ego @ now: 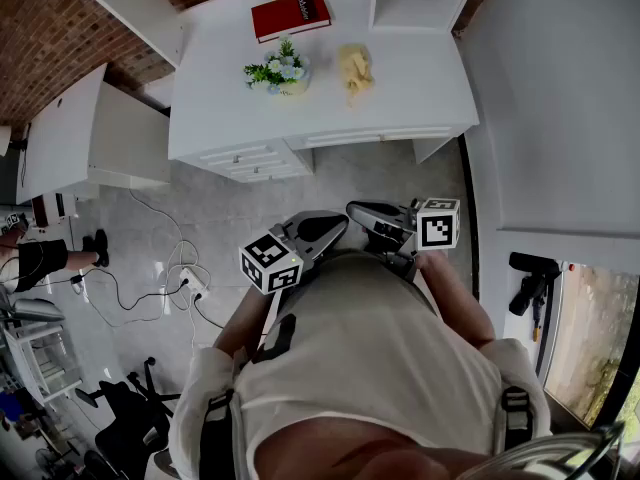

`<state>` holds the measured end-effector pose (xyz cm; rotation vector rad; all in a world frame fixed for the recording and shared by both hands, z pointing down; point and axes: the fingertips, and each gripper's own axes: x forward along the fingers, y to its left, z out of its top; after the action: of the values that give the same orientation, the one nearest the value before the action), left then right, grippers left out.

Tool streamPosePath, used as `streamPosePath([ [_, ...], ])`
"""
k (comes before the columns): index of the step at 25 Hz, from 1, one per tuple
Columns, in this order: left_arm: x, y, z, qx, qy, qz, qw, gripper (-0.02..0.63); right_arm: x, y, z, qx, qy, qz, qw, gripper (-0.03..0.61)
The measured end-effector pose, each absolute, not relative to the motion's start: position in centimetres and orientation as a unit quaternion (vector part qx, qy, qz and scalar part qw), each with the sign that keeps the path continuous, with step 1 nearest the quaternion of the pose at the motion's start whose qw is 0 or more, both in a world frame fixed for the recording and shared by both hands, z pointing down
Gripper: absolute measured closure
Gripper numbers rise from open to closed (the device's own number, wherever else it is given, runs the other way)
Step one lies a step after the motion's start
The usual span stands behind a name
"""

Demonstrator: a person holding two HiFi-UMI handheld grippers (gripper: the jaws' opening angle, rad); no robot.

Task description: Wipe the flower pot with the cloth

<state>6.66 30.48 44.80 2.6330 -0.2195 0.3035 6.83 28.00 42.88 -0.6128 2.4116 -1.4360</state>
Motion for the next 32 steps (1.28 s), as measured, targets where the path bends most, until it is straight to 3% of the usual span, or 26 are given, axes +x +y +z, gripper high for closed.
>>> streamPosePath([
  [17, 12.6, 35.6, 45.2, 0.954, -0.117, 0.154, 0.23, 0.594, 13.0, 31.9, 43.2, -0.182, 0.819, -0.525, 0.144, 0.568],
  [32, 14.0, 33.7, 45.9, 0.953, -0.103, 0.16, 0.234, 0.594, 13.5, 30.2, 43.4, -0.162, 0.821, -0.528, 0.141, 0.568],
])
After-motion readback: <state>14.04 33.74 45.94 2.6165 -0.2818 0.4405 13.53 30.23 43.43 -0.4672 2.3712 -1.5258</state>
